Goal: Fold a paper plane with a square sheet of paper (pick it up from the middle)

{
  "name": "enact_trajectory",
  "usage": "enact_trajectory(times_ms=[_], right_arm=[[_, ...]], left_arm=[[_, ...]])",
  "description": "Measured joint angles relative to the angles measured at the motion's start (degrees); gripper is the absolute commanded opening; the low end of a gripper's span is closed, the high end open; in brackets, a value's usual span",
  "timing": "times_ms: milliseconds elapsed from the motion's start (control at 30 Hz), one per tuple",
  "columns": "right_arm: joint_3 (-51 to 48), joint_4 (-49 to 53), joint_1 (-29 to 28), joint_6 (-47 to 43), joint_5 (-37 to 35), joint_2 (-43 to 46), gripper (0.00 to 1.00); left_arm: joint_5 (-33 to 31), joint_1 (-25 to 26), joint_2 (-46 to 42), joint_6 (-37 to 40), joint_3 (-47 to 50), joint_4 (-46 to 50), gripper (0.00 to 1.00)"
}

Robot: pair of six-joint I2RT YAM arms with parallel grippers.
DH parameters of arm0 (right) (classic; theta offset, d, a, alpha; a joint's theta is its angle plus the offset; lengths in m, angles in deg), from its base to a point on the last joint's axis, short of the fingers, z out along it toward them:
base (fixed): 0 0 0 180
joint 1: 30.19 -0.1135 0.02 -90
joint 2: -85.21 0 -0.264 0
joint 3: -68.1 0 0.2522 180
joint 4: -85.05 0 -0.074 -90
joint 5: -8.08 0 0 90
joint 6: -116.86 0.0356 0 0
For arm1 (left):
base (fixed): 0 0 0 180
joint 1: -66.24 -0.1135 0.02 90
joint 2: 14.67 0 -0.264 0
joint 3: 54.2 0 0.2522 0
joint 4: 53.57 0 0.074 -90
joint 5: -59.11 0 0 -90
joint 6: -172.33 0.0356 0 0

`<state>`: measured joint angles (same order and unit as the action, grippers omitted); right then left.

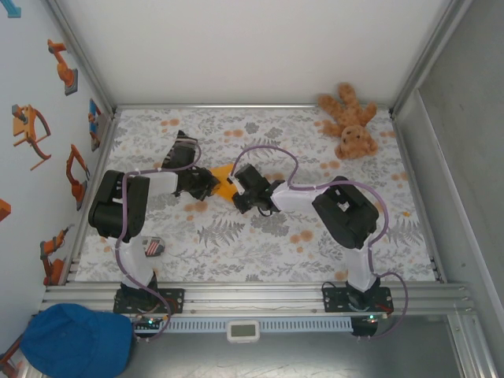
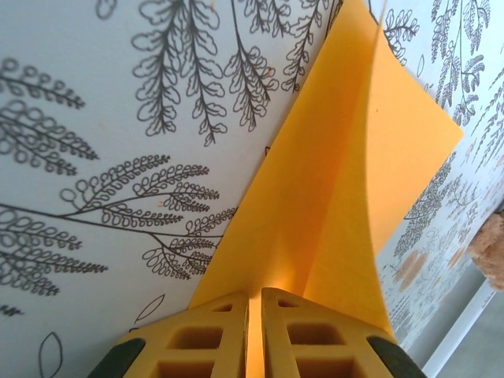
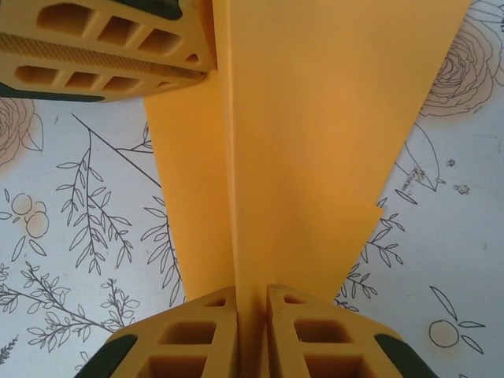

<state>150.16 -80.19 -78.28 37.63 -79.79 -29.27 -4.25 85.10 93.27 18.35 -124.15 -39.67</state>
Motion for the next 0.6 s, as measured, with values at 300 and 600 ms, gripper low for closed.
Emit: enact_trajectory(times_ms=[300,600], right_arm=[[0.04,-0.09,0.02,0.79,0.39,-0.26,0.15],[-1.38,-2.05,0.42,-0.28,0.96,0.17,0.15]], left_arm=[[-2.51,0.28,-3.06,0.15,1.14,2.49,0.16],[-2.32,0.17,-2.67,0.26,1.14,3.19,0.16]])
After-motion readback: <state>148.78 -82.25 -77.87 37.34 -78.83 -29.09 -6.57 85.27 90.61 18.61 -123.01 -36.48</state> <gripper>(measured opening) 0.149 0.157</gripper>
